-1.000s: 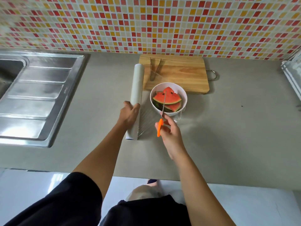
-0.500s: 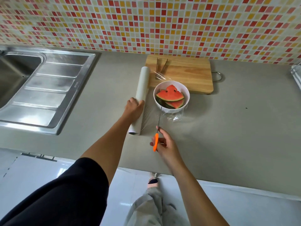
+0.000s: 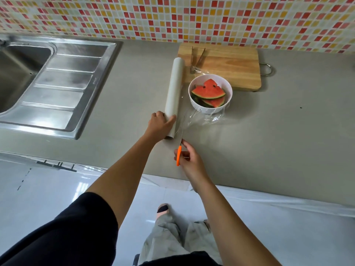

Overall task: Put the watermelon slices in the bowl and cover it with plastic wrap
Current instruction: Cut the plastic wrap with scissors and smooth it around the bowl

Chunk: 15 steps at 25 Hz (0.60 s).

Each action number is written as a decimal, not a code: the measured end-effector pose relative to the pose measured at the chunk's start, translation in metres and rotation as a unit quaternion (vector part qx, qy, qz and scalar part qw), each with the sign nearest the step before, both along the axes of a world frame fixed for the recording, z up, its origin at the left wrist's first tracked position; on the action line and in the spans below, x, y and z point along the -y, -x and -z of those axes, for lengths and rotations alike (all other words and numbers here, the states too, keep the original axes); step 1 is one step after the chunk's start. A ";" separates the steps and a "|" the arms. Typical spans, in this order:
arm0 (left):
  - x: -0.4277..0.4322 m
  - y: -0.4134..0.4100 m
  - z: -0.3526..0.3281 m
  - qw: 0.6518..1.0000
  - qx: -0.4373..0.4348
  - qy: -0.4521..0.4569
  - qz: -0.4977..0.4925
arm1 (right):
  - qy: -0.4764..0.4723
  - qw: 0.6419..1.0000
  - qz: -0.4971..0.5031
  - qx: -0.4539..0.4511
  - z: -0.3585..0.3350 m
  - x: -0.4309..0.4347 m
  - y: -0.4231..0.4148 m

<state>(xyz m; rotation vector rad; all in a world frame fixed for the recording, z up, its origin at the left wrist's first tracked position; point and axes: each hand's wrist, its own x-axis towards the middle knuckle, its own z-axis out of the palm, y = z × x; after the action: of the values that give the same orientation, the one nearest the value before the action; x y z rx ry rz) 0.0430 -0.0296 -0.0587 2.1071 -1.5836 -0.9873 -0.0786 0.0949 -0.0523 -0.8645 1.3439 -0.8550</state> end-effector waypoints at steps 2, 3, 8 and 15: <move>-0.003 0.000 0.001 1.000 -0.020 0.016 -0.011 | -0.007 1.000 0.011 0.001 0.004 -0.008 -0.001; -0.003 0.000 0.001 0.999 -0.027 0.021 -0.010 | -0.012 1.000 0.013 -0.005 0.006 -0.013 -0.003; 0.008 -0.005 -0.008 0.997 -0.070 0.040 0.011 | -0.052 0.999 0.011 -0.009 0.014 -0.033 -0.017; 0.006 -0.014 -0.013 0.995 -0.091 0.042 0.013 | -0.034 0.999 -0.020 -0.032 0.005 -0.025 -0.032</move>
<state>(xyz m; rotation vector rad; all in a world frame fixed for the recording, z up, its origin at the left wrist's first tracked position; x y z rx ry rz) 0.0571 -0.0361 -0.0460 1.8882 -1.5371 -1.0687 -0.0462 0.1194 -0.0578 -0.8698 1.3976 -0.7521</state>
